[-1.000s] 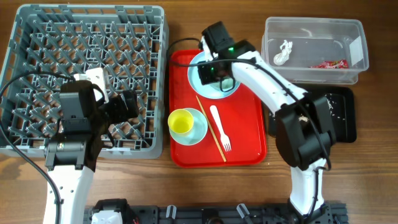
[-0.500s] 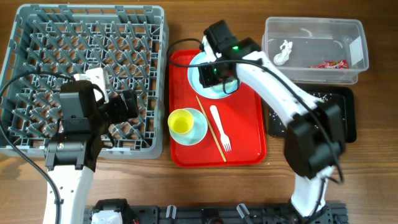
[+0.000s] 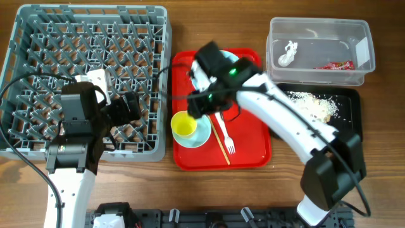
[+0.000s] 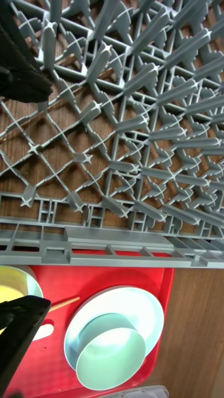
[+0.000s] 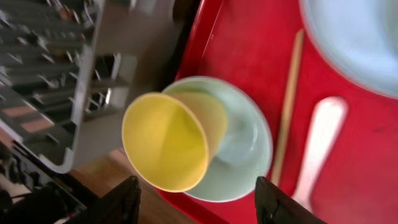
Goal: Sort waste into correct bins and load items into the dishwasher rack
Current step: 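Grasp the yellow cup with the right gripper and lift it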
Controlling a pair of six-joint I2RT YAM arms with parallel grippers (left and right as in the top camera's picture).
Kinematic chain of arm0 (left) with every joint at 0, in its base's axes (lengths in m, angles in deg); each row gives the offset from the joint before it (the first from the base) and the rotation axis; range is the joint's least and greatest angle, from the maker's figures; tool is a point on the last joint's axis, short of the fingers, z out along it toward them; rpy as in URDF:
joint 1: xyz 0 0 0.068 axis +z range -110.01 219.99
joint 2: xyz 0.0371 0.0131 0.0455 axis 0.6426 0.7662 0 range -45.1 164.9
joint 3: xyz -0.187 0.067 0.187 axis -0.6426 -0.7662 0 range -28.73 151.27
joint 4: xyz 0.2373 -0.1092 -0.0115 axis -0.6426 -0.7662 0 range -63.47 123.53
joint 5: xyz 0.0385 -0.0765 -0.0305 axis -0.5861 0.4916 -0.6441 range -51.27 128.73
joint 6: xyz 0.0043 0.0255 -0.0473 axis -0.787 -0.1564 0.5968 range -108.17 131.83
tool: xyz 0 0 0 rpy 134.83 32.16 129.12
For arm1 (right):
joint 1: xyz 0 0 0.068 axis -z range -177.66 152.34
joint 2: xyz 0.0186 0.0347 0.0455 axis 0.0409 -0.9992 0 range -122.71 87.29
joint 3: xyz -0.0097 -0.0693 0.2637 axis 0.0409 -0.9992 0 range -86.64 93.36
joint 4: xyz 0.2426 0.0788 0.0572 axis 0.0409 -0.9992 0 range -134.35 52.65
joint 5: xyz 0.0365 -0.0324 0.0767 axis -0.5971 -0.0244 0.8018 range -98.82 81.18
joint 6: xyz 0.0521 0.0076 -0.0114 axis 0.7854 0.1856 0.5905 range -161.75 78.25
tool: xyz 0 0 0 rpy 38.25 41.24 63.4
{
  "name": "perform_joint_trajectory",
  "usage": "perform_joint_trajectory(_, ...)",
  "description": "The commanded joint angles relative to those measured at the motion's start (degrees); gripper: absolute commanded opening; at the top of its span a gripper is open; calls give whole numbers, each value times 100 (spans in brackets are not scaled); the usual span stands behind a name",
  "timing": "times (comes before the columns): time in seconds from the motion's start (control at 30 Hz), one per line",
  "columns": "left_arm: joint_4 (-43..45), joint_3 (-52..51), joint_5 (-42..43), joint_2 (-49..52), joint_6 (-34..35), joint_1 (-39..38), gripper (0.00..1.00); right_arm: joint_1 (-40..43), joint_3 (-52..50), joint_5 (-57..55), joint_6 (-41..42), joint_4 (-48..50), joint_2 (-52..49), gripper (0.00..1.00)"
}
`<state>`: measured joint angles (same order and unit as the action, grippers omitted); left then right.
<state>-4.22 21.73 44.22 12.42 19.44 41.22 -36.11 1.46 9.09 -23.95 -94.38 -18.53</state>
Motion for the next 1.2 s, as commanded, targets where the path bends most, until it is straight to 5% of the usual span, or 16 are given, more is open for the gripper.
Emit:
perform_joint_trajectory(0.0, 13, 120, 68, -50, 33, 0, 100, -229, -503, -323, 601, 393, -85, 58)
perform_joint_trajectory(0.2, -4, 120, 68, -50, 33, 0, 100, -321, -1099, -553, 1113, 968, -90, 46)
perform_joint_trajectory(0.33, -7, 120, 68, -50, 33, 0, 100, -321, -1248, -603, 1434, 1158, -90, 13)
perform_joint_trajectory(0.4, -7, 120, 68, -50, 33, 0, 100, -321, -1248, -686, 1574, 1189, -90, 6)
perform_joint_trajectory(0.8, -4, 120, 223, -50, 35, 0, 100, 61, -476, -706, 1329, 505, 361, 4)
perform_joint_trajectory(1.17, 682, 120, 2118, 404, 586, 0, 100, 1484, 42, 267, 914, 610, 1285, 4)
